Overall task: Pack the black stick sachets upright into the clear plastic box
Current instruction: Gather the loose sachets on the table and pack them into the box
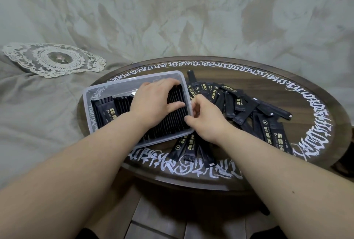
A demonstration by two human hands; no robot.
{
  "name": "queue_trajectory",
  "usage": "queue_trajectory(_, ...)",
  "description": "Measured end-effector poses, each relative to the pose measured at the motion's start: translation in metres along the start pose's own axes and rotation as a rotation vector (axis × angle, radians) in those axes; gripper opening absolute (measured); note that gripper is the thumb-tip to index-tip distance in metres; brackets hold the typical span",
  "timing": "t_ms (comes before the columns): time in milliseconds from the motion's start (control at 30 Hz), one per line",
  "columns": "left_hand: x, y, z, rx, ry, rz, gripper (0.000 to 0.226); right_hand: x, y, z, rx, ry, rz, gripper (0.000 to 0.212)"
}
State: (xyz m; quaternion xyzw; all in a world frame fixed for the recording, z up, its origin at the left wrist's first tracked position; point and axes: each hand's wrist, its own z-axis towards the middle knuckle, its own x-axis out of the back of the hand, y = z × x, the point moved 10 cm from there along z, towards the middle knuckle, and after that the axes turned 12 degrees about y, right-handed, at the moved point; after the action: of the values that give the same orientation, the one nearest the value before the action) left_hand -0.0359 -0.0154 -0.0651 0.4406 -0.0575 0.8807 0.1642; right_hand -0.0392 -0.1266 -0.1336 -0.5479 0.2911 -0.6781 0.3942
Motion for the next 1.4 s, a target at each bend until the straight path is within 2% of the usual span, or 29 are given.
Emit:
queue_trajectory(167,-0.005,-0.001,-0.003,-0.02,-0.035,0.052,0.078,-0.001,-0.003,0.0,0.016,-0.037,0.012,0.022)
queue_trajectory(433,-0.007,0.001,-0.007,-0.101,-0.019,0.044,0.078,-0.001,-0.003,0.0,0.028,-0.023,-0.048,0.024)
queue_trajectory(567,-0.001,0.002,-0.012,-0.148,0.065,0.188,0.078,-0.002,0.0,0.002,0.036,-0.014,-0.108,0.023)
queue_trajectory(733,-0.008,-0.001,-0.008,-0.12,-0.002,0.186,0.081,-0.002,0.001,0.002,0.019,0.017,-0.143,0.022)
queue_trajectory(833,-0.008,0.0,-0.01,-0.121,0.038,0.21,0.077,-0.001,-0.001,0.003,0.017,0.032,-0.149,0.022)
queue_trajectory(1033,-0.013,-0.01,0.002,0.068,0.021,0.167,0.053,-0.002,-0.001,0.005,0.006,0.034,-0.123,0.028)
queue_trajectory(1133,-0.014,-0.011,0.002,0.069,0.041,0.133,0.051,-0.002,-0.001,0.005,0.012,0.029,-0.109,0.028)
queue_trajectory(1400,-0.022,-0.006,-0.003,-0.048,0.025,0.171,0.062,-0.002,-0.002,0.005,0.026,0.05,-0.117,0.025)
